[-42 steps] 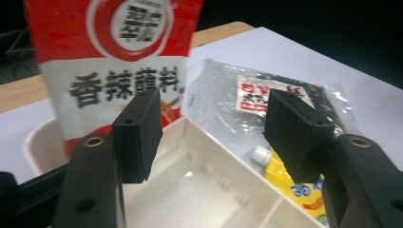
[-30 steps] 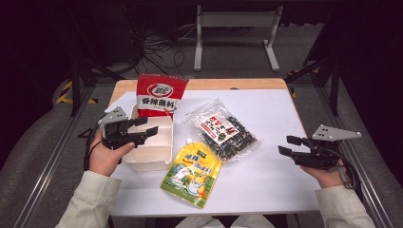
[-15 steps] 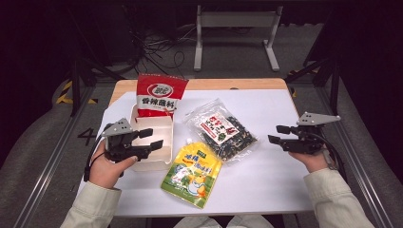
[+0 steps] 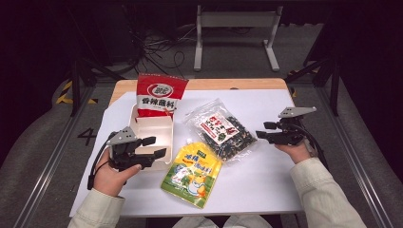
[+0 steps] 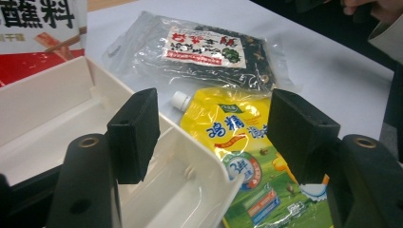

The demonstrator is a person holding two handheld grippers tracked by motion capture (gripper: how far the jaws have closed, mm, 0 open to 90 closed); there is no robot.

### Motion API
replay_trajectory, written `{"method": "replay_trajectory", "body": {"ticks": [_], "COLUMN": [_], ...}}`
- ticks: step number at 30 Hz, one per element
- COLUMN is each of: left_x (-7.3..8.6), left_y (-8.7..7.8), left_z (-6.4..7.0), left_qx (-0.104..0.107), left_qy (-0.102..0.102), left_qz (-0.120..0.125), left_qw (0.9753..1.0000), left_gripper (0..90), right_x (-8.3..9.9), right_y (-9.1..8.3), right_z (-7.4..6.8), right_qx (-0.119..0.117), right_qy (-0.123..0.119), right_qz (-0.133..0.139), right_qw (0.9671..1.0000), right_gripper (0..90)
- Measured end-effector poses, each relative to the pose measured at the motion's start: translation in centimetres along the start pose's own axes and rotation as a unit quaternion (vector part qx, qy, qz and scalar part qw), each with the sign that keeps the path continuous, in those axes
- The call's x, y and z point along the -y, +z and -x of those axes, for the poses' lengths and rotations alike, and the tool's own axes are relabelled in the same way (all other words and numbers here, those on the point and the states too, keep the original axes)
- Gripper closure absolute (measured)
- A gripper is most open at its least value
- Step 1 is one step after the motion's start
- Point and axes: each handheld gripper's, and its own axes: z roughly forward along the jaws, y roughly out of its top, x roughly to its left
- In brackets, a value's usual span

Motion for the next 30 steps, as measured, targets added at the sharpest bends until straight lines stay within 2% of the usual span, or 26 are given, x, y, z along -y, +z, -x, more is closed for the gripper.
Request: {"method": "replay_trajectory", "body": {"ticks": [3, 5, 8, 12, 20, 30], "left_x": [0.2, 0.5, 0.8, 1.3, 2.4, 3.1], "left_y": [0.1, 0.0, -0.4, -1.0, -2.1, -2.8], "left_z": [0.5, 0.8, 1.3, 1.4, 1.6, 1.5], "left_qx": [0.003, 0.0, -0.006, -0.016, -0.029, -0.042], "left_qy": [-0.004, 0.002, -0.002, -0.001, -0.014, -0.021], "left_qz": [0.001, 0.001, 0.001, 0.0, 0.0, -0.006], "left_qw": [1.0, 1.0, 1.0, 0.9999, 0.9995, 0.9989], "left_gripper": [36.2, 36.2, 36.2, 36.0, 36.0, 36.1], "right_x": [-0.3, -0.5, -1.0, -1.6, -2.1, -2.0], "right_y": [0.8, 1.3, 2.1, 3.7, 6.1, 8.0], "right_z": [0.2, 0.2, 0.4, 0.6, 1.3, 2.1], "right_qx": [-0.003, -0.004, -0.007, -0.009, -0.01, -0.014], "right_qy": [0.0, -0.001, -0.002, -0.003, -0.002, 0.026], "right_qz": [-0.004, -0.005, -0.006, -0.017, -0.026, -0.045], "right_qw": [1.0, 1.0, 1.0, 0.9998, 0.9996, 0.9985], "right_gripper": [43.7, 43.7, 43.6, 43.2, 42.1, 40.0]}}
